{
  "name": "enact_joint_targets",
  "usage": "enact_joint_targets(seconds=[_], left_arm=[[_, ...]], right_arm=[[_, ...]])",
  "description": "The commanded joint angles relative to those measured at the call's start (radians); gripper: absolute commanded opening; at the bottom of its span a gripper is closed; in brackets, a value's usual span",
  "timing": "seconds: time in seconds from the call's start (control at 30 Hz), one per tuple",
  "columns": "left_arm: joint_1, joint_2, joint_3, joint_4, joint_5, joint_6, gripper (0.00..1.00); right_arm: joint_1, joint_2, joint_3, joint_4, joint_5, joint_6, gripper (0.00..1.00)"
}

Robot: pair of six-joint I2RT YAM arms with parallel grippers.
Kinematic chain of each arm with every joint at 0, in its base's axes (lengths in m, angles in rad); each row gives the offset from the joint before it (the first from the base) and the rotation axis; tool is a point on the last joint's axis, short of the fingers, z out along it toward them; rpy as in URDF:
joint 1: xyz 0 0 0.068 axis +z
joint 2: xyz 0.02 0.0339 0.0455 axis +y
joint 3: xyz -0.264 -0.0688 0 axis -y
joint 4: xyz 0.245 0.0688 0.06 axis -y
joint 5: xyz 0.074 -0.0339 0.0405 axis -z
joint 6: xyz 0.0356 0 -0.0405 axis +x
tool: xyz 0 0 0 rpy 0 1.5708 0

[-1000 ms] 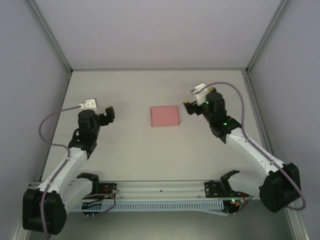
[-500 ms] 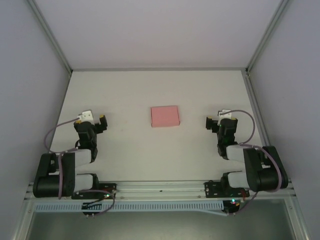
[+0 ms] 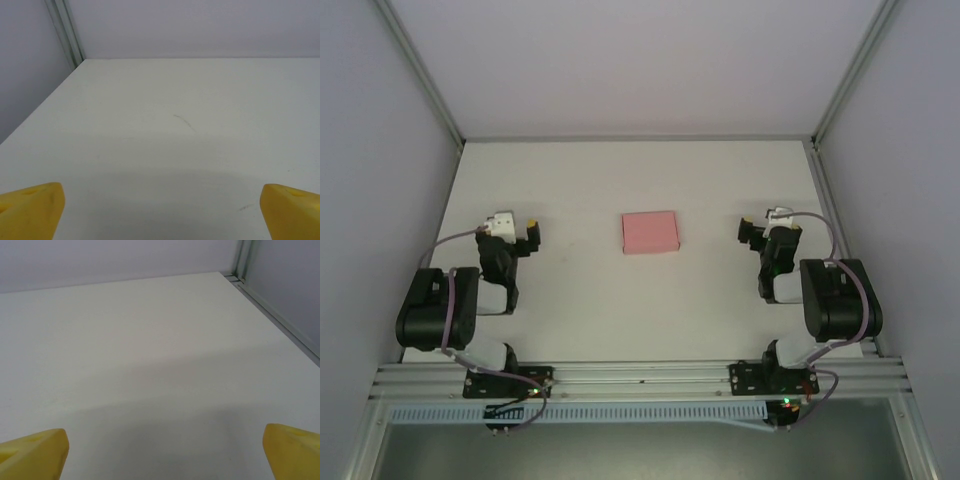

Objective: Assemble paper box

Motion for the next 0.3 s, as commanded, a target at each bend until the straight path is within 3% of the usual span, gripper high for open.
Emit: enact_joint_targets(seconds=[0.0,0.27], left_arm=[[-0.003,0.003,0.012,0.031,0.017,0.031,1.00],[-0.004,0.004,0.012,0.033,0.017,0.031,1.00]], right_arm=[[-0.001,-0.010,0.012,-0.002,-0.039,0.006,1.00],[-0.002,-0.011,0.013,-0.004,-0.039,0.007,1.00]])
